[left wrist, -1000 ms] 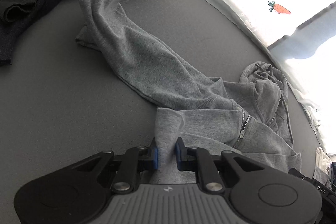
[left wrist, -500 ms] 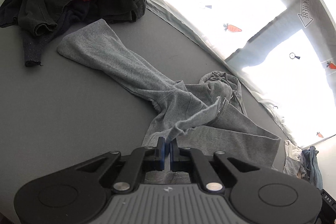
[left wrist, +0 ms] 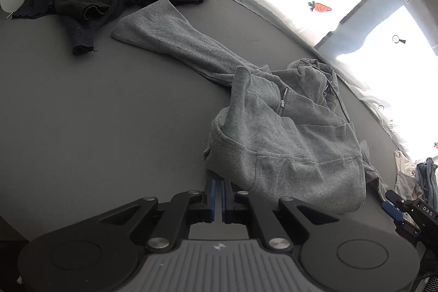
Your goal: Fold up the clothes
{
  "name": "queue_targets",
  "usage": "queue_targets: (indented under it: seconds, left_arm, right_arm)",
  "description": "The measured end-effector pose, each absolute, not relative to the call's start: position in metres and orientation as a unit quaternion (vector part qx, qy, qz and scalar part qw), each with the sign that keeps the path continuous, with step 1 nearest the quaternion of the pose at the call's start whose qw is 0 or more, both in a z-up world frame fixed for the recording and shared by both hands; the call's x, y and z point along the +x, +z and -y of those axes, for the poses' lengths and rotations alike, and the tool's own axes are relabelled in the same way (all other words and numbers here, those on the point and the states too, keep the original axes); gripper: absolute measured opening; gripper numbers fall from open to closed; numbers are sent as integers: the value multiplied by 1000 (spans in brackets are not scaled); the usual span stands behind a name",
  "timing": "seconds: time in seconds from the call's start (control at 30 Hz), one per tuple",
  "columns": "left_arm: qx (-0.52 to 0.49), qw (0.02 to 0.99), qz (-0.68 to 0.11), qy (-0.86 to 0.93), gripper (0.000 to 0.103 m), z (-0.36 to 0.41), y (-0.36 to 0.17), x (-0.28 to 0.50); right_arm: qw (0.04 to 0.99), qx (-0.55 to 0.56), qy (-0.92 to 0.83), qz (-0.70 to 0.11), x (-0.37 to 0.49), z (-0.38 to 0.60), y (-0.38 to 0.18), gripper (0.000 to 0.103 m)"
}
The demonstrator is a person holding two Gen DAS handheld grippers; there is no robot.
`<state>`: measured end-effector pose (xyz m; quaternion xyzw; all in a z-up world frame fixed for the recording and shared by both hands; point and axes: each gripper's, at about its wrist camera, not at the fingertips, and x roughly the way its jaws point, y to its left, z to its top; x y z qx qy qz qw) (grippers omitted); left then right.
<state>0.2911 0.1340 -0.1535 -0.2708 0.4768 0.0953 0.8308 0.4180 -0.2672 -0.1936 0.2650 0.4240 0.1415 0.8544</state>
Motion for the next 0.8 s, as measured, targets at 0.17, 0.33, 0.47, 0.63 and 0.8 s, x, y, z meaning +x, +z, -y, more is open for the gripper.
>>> queue_targets:
  seconds: [0.17, 0.33, 0.47, 0.63, 0.8]
  left_arm:
    - [-260, 830, -483, 103, 19, -140, -152, 309]
    - [-244, 834, -485, 99, 31, -140, -153, 340]
    - [-226, 840, -485, 92, 49, -141, -154, 371]
    - [-210, 837, -497, 91, 61, -144, -166, 418]
    - [-198, 819, -530, 95, 62, -146, -195, 461]
  right_arm:
    - [865, 213, 144, -431, 431, 241, -187, 53]
    - [873, 169, 138, -436, 444, 226, -182, 59]
    - [873, 160, 134, -440, 464, 219, -184, 64]
    - [870, 150, 132, -452, 498, 205, -194, 67]
    - [852, 136, 126, -490, 537, 191, -220, 68]
